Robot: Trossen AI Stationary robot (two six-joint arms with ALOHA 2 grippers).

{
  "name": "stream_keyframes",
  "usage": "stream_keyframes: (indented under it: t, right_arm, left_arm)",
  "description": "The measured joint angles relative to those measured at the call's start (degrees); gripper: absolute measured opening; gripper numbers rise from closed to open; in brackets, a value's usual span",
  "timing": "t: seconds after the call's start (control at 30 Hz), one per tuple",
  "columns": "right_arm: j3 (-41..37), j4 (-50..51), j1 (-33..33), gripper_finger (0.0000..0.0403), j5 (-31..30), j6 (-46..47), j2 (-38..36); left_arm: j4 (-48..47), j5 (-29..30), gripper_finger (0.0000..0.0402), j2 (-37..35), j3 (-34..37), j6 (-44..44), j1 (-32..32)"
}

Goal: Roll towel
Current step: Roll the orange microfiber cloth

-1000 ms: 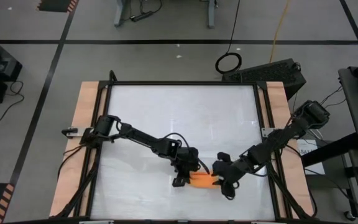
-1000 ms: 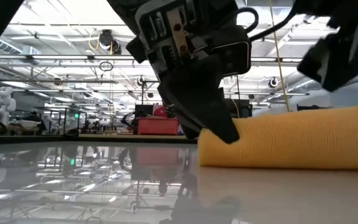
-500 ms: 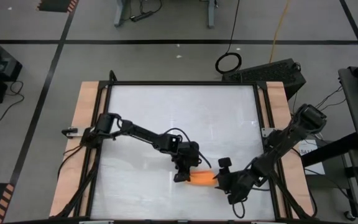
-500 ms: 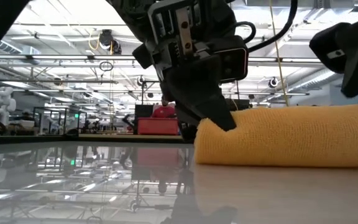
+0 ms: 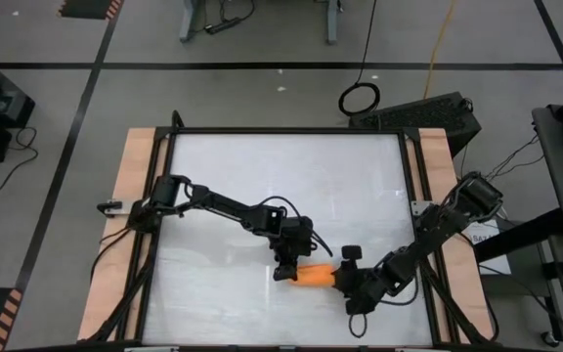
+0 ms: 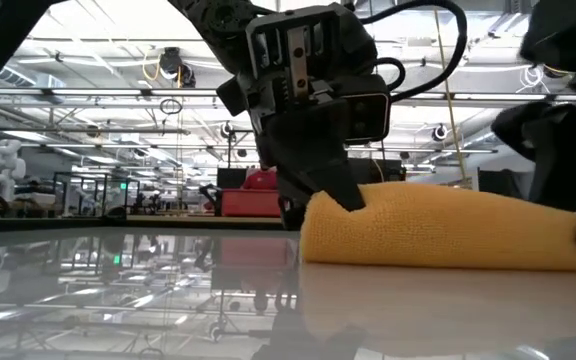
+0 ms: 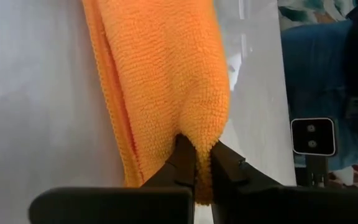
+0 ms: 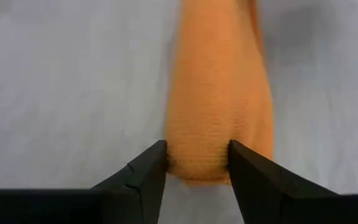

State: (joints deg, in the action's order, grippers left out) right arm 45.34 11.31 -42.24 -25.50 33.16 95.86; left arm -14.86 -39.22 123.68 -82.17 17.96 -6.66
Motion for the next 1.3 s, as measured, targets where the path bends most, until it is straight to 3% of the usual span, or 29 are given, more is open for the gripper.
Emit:
stream_keyframes:
  t: [0.23, 0.43, 0.77, 1.3]
  right_arm:
    - [0.0, -0.2, 2.6, 0.0087, 0.6, 2.1, 0.4]
    - [0.1, -1.5, 6.0, 0.0011, 10.4, 2.4, 0.2]
    - [0.1, -7.2, 10.1, 0.0013, 27.9, 8.9, 0.1]
    - [-0.1, -6.0, 15.4, 0.0013, 33.8, 18.0, -4.1]
  left_arm:
    - [-1.2, -0.9, 0.0016, 0.0, 0.0, 0.0, 0.0]
    - [-2.7, -1.0, 0.0016, 0.0, 0.0, -0.1, 0.0]
    - [-3.9, -2.7, 0.0027, -0.1, -0.1, 1.3, -0.1]
    - [-5.9, -4.2, 0.0030, -0.1, -0.1, 4.3, -0.1]
